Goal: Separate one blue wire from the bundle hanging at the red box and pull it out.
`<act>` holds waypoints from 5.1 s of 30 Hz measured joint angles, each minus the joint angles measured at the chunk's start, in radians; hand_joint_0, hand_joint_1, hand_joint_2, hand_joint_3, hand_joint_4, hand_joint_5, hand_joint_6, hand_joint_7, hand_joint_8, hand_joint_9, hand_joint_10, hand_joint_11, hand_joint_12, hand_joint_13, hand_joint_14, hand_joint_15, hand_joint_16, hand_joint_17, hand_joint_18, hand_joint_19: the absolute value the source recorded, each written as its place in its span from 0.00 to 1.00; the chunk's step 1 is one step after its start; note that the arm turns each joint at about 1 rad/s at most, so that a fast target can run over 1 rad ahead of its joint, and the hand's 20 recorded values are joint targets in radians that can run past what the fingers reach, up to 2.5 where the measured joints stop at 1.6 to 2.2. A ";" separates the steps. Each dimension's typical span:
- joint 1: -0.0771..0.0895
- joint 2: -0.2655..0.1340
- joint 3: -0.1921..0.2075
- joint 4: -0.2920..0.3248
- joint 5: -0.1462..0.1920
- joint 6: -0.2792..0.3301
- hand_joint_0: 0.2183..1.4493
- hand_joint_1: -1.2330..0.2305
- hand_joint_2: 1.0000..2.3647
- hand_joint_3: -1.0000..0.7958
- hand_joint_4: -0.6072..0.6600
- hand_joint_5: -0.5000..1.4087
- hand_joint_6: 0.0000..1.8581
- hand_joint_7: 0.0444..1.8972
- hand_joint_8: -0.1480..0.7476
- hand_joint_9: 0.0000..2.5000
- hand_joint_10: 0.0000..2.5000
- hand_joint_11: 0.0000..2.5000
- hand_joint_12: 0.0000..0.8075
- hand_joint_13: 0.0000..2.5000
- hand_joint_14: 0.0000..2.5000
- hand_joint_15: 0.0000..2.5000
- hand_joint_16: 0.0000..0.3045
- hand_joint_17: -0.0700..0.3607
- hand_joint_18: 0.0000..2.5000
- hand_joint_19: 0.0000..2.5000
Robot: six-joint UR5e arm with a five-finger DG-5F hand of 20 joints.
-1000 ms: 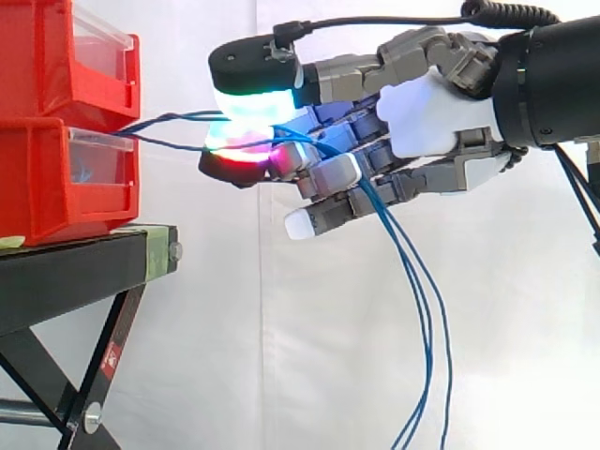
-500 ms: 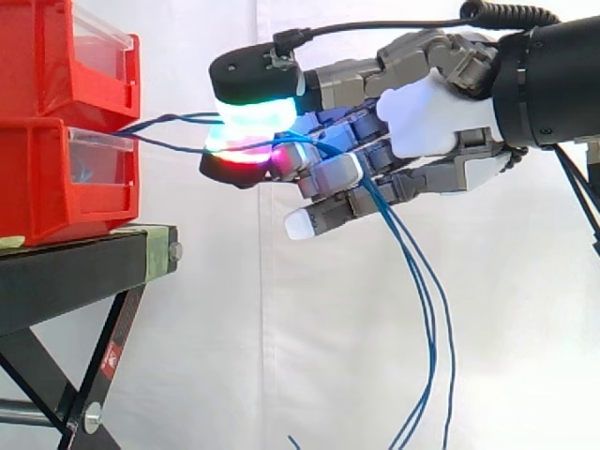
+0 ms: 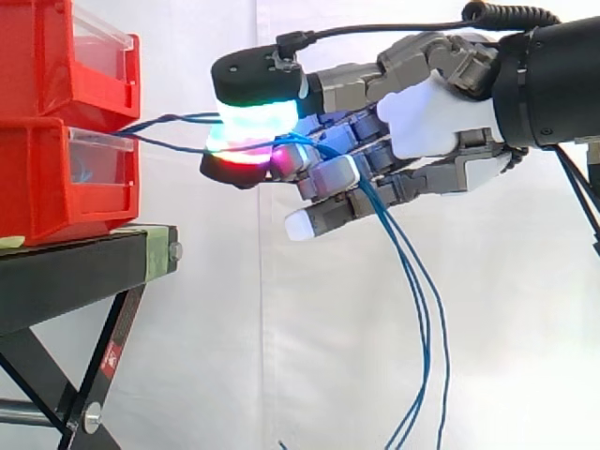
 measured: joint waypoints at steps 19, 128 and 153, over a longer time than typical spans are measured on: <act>0.000 0.000 0.000 -0.011 -0.004 -0.001 0.33 0.29 0.01 0.35 0.69 0.12 0.45 0.55 0.54 0.07 0.37 0.60 0.41 0.11 0.56 0.52 0.13 0.37 0.17 0.35; 0.000 0.000 0.000 -0.012 -0.002 -0.001 0.31 0.31 0.01 0.34 0.70 0.12 0.46 0.55 0.56 0.05 0.44 0.57 0.43 0.11 0.59 0.49 0.13 0.37 0.18 0.35; 0.000 0.000 0.000 -0.012 -0.002 -0.001 0.40 0.30 0.02 0.45 0.69 0.14 0.47 0.52 0.58 0.14 0.57 0.52 0.43 0.22 0.62 0.48 0.12 0.35 0.27 0.35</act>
